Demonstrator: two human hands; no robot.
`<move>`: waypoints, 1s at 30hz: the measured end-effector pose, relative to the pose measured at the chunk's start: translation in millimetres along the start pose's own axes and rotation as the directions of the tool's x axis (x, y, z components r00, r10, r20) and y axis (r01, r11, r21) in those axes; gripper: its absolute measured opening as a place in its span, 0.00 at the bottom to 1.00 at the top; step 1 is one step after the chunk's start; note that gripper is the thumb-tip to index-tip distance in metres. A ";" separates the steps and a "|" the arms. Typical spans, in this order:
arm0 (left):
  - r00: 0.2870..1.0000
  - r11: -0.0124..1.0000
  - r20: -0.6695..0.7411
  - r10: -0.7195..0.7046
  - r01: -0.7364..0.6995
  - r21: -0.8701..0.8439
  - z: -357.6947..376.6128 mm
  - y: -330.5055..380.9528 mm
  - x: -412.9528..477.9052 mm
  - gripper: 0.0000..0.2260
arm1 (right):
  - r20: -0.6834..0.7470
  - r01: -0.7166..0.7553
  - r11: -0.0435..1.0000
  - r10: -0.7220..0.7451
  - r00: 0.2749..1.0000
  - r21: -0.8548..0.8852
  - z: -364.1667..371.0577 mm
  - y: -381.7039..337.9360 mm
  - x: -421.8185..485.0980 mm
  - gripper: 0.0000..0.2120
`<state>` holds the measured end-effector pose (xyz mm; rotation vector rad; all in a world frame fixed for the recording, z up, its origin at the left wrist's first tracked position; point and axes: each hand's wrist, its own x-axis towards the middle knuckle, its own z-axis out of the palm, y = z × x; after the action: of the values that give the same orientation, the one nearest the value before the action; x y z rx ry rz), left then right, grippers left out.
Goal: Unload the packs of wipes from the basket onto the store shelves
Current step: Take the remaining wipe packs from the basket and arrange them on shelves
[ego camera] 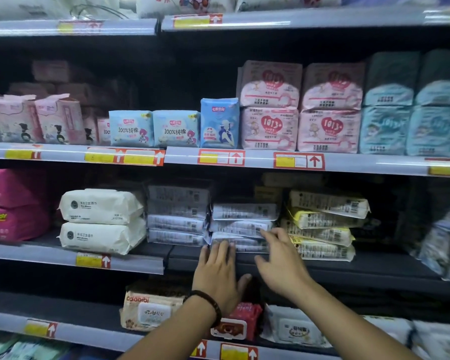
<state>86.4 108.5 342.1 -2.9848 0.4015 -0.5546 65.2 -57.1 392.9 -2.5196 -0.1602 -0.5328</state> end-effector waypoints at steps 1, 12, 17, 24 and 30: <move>0.999 1.000 0.030 -0.016 0.016 -0.014 0.6 -1.4 3.2 0.39 | 0.008 -0.011 1.000 0.011 1.000 -0.009 1.0 1.8 2.0 0.34; 0.999 1.000 -0.037 -0.019 0.018 -0.021 -3.0 -3.5 9.4 0.37 | -0.010 -0.155 0.921 0.170 0.985 0.357 14.5 18.7 -0.7 0.33; 0.992 0.989 -0.058 0.114 -0.108 0.106 -0.2 -1.4 15.5 0.38 | 0.179 -0.345 0.599 0.320 0.930 0.722 23.2 7.5 -2.7 0.36; 0.985 0.976 0.006 0.170 -0.169 0.140 -0.5 -3.1 24.7 0.41 | 0.342 -0.439 0.386 0.295 0.892 0.811 25.7 -12.8 7.2 0.48; 0.986 0.980 -0.041 0.162 -0.156 0.125 -0.9 -9.3 23.4 0.39 | 0.351 -0.448 0.442 0.287 0.891 0.777 14.6 -11.5 9.7 0.43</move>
<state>109.3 111.1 352.1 -2.7958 0.5829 -0.6155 76.4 -39.6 391.3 -1.5207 0.0770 0.0003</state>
